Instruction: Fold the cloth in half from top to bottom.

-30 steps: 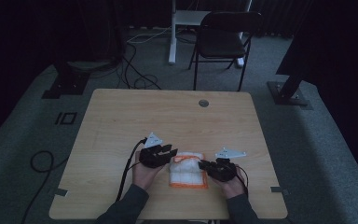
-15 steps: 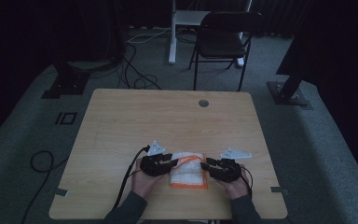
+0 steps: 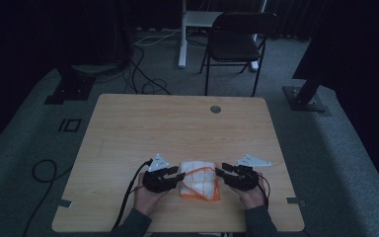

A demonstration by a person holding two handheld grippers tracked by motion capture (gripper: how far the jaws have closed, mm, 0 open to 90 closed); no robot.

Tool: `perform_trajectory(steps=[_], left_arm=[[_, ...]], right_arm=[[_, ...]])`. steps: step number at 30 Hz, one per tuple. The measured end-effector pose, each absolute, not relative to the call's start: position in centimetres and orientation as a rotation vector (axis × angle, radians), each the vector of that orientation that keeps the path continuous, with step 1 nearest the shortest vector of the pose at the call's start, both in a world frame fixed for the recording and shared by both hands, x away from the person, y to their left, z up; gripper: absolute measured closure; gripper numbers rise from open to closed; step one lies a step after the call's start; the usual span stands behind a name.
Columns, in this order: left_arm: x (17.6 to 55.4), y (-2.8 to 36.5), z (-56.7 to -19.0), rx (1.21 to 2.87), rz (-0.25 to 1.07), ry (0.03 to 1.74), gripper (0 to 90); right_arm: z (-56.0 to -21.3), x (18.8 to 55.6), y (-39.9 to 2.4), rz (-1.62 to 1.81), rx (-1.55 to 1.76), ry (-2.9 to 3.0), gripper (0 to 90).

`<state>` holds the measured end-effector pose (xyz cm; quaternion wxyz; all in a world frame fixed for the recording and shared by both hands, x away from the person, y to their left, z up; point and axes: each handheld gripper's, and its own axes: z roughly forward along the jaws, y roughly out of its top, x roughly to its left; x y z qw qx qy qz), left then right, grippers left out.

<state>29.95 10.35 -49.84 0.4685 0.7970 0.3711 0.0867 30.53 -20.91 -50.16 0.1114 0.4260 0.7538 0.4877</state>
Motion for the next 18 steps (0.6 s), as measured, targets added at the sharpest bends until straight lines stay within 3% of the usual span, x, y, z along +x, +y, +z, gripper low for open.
perform_trajectory(steps=[18], left_arm=[[29.3,10.6,-50.6,1.955,0.216,0.916,58.1]], right_arm=[[-50.4,33.3,-19.7,1.394,1.308,2.182,60.0]])
